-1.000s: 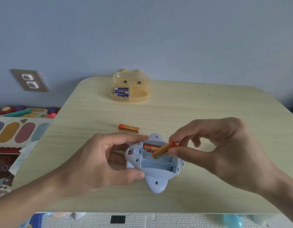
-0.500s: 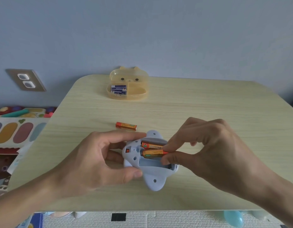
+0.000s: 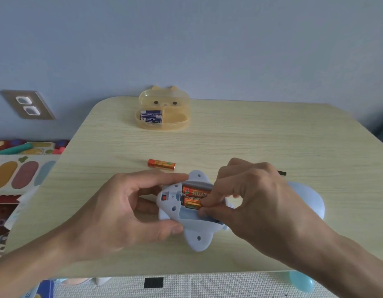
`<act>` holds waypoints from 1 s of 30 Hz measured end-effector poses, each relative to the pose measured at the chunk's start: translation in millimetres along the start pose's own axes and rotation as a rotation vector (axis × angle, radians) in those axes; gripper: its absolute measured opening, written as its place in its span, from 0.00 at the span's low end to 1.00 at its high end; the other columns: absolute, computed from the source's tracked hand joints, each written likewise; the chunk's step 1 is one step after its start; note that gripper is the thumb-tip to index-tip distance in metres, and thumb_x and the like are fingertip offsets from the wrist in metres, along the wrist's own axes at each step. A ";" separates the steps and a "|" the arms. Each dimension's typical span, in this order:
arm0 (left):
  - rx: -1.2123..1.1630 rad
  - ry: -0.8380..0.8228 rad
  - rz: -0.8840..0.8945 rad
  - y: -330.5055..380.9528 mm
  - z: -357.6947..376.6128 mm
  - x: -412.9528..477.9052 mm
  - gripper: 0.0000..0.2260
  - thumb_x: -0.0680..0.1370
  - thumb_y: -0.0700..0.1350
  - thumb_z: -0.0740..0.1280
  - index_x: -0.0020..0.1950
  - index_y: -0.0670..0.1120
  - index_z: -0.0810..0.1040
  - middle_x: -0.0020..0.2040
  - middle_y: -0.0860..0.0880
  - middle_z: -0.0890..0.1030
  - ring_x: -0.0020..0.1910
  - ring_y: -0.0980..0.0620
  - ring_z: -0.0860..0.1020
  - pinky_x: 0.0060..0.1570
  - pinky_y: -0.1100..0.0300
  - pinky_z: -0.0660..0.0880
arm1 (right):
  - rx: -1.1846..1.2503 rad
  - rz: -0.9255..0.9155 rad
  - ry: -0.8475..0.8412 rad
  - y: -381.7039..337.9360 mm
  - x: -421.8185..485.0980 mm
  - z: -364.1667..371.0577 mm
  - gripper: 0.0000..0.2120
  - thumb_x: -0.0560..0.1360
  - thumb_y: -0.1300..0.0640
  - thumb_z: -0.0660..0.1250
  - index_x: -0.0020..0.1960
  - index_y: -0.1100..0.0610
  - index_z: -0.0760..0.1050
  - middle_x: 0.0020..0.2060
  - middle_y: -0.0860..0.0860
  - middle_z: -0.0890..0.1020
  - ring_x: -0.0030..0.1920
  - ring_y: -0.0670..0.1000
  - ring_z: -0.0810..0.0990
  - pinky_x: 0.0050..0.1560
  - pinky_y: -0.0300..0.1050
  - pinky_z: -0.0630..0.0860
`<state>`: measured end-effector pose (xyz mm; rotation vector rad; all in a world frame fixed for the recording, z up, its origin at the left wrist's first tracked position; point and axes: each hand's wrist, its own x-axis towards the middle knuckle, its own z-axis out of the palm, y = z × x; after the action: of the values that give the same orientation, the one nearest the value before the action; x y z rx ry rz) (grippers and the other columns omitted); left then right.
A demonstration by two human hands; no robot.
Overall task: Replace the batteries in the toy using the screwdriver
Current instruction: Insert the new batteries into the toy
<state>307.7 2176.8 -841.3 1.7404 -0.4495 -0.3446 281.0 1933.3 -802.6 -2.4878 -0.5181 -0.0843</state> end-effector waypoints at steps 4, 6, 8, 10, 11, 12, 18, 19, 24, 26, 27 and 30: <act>0.001 -0.019 -0.008 -0.6 -0.6 0.1 0.31 0.65 0.43 0.84 0.66 0.58 0.84 0.61 0.48 0.88 0.59 0.48 0.87 0.58 0.56 0.83 | 0.018 0.011 -0.040 1.3 2.3 -3.5 0.07 0.70 0.51 0.81 0.36 0.49 0.86 0.28 0.39 0.75 0.42 0.39 0.73 0.41 0.32 0.69; -0.010 -0.020 -0.015 0.5 0.1 0.2 0.31 0.65 0.42 0.84 0.66 0.58 0.84 0.60 0.48 0.88 0.59 0.49 0.87 0.57 0.59 0.83 | 0.040 0.040 -0.044 1.9 3.4 -5.3 0.05 0.70 0.50 0.81 0.38 0.48 0.87 0.28 0.38 0.76 0.43 0.39 0.74 0.40 0.33 0.68; -0.029 -0.010 -0.021 1.4 0.9 0.4 0.31 0.64 0.43 0.84 0.65 0.60 0.84 0.60 0.49 0.89 0.58 0.49 0.88 0.55 0.60 0.83 | 0.045 0.058 -0.055 2.4 4.5 -7.8 0.04 0.70 0.48 0.81 0.40 0.47 0.88 0.30 0.39 0.78 0.44 0.38 0.75 0.40 0.32 0.69; -0.033 -0.001 -0.024 2.6 1.1 0.4 0.31 0.64 0.44 0.84 0.65 0.60 0.84 0.59 0.48 0.89 0.57 0.49 0.88 0.54 0.61 0.84 | 0.064 0.077 -0.068 0.7 6.4 -14.3 0.03 0.70 0.47 0.80 0.40 0.44 0.89 0.32 0.40 0.82 0.44 0.36 0.76 0.40 0.31 0.71; -0.026 -0.004 -0.024 2.8 1.0 -0.1 0.31 0.64 0.44 0.84 0.65 0.60 0.84 0.58 0.48 0.89 0.56 0.49 0.88 0.54 0.61 0.84 | 0.096 0.090 -0.063 -1.1 7.9 -20.3 0.03 0.69 0.46 0.80 0.39 0.44 0.89 0.33 0.37 0.84 0.43 0.35 0.77 0.41 0.29 0.72; -0.015 -0.009 -0.023 3.2 0.8 -0.9 0.31 0.65 0.43 0.85 0.65 0.60 0.84 0.58 0.48 0.89 0.56 0.49 0.88 0.54 0.61 0.84 | 0.140 0.101 -0.047 -2.8 11.1 -27.3 0.03 0.69 0.45 0.79 0.39 0.43 0.89 0.33 0.35 0.84 0.41 0.34 0.78 0.40 0.28 0.72; 0.012 -0.026 -0.021 7.5 2.5 -5.4 0.28 0.68 0.41 0.83 0.65 0.57 0.84 0.58 0.48 0.89 0.55 0.49 0.88 0.53 0.59 0.84 | 0.127 0.071 0.004 -3.7 66.2 -41.2 0.00 0.72 0.50 0.79 0.43 0.45 0.89 0.34 0.37 0.87 0.39 0.32 0.82 0.37 0.23 0.73; 0.014 -0.030 -0.018 7.9 2.2 -5.0 0.28 0.68 0.40 0.83 0.65 0.57 0.84 0.58 0.48 0.89 0.56 0.48 0.88 0.54 0.58 0.84 | 0.086 0.062 -0.032 -3.9 78.3 -33.6 0.02 0.73 0.50 0.79 0.45 0.46 0.89 0.37 0.38 0.88 0.40 0.32 0.83 0.38 0.22 0.74; 0.015 -0.047 -0.017 7.3 0.3 -4.5 0.28 0.68 0.41 0.83 0.66 0.58 0.84 0.59 0.51 0.89 0.57 0.50 0.88 0.55 0.59 0.84 | -0.049 -0.002 -0.268 -10.1 123.9 9.6 0.14 0.72 0.49 0.80 0.56 0.51 0.87 0.49 0.44 0.89 0.43 0.34 0.82 0.45 0.27 0.77; 0.012 -0.048 -0.017 7.6 0.2 -4.3 0.28 0.68 0.41 0.83 0.66 0.58 0.83 0.59 0.51 0.89 0.57 0.51 0.88 0.55 0.60 0.84 | -0.058 -0.004 -0.308 -11.0 130.6 19.4 0.15 0.71 0.48 0.80 0.57 0.51 0.87 0.50 0.45 0.89 0.47 0.41 0.85 0.50 0.36 0.81; 0.015 -0.047 -0.016 7.2 -0.1 -3.9 0.28 0.69 0.41 0.83 0.66 0.57 0.83 0.59 0.51 0.89 0.57 0.50 0.88 0.55 0.60 0.84 | -0.067 -0.008 -0.316 -11.0 132.2 23.0 0.15 0.72 0.49 0.80 0.56 0.51 0.87 0.49 0.46 0.89 0.48 0.43 0.85 0.52 0.39 0.82; 0.016 -0.050 -0.018 7.4 -0.6 -3.0 0.28 0.69 0.40 0.82 0.66 0.58 0.83 0.59 0.51 0.89 0.57 0.50 0.88 0.56 0.59 0.83 | -0.085 -0.024 -0.301 -8.9 133.7 31.4 0.10 0.73 0.53 0.79 0.54 0.52 0.88 0.46 0.46 0.89 0.47 0.45 0.86 0.55 0.44 0.83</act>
<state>304.5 2177.4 -833.9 1.7554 -0.4737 -0.3995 399.2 2003.8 -800.3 -2.5921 -0.6808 0.2687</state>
